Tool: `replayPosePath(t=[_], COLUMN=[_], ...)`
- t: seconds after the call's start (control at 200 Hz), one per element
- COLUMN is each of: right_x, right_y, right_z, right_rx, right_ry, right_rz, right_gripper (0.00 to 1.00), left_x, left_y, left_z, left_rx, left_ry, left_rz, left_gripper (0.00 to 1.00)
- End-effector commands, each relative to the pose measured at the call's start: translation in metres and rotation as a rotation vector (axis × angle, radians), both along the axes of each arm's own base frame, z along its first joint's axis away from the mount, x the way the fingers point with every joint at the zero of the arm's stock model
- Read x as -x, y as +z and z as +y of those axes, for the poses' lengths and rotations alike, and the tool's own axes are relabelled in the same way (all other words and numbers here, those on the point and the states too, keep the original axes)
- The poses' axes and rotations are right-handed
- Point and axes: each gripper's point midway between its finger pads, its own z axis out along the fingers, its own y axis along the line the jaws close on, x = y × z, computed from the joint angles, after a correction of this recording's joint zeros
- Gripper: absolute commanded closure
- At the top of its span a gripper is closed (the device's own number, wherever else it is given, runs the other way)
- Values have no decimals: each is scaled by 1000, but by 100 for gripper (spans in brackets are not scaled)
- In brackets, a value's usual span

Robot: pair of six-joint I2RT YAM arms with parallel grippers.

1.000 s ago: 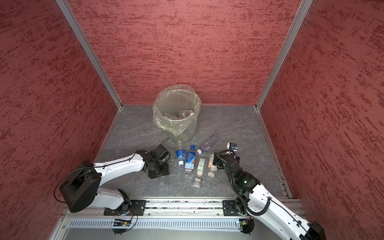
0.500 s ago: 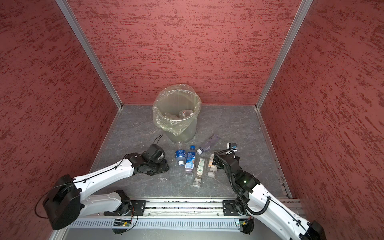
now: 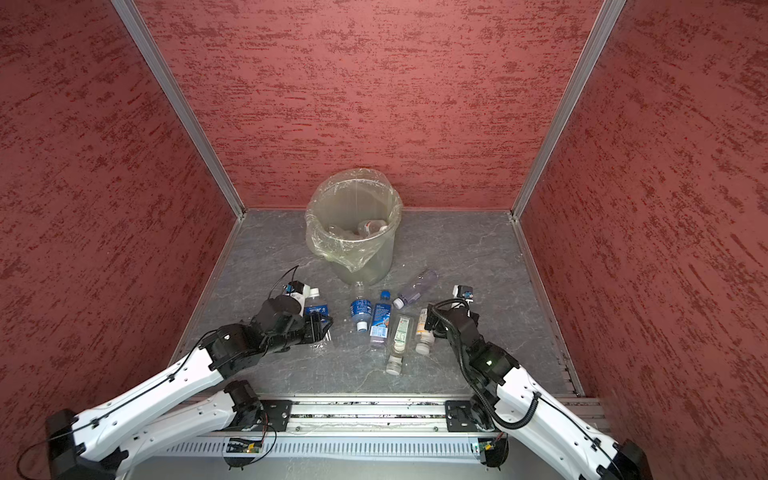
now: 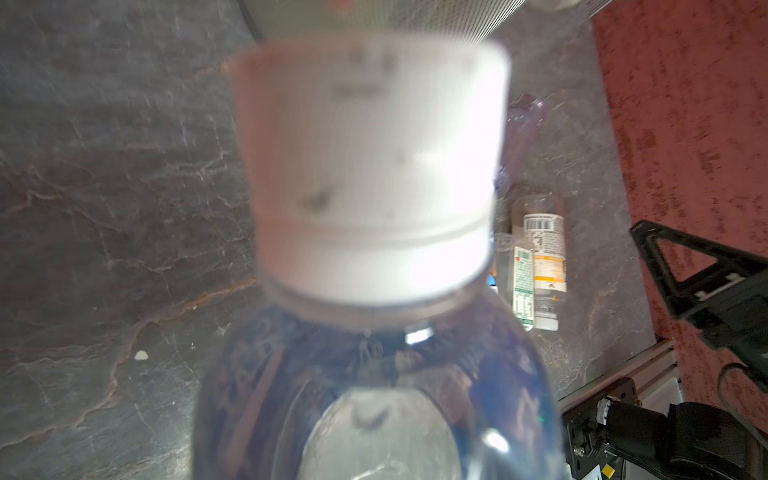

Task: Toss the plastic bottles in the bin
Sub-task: 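Lift the blue-label bottle with the left gripper and carry it over the bin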

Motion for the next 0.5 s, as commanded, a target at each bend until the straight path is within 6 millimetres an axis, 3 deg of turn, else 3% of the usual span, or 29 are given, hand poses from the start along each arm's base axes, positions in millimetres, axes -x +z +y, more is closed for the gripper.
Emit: replayPosePath(t=[0.0,0.185,0.491], right_x=[-3,-3,-3], right_y=[7,6,6], right_z=[1,1,1], right_rx=[-18,-17,-16], right_ry=[-3,-4,-3], right_rz=[-20,-21,-18], right_gripper=[3,3,3], left_x=[-5,-1,7], left_y=[22,49,110], left_z=[8,16,32], left_rx=[-6,6,32], left_ry=[13,18,20], left_rz=[-119,-198,-368], left_gripper=[48,48,48])
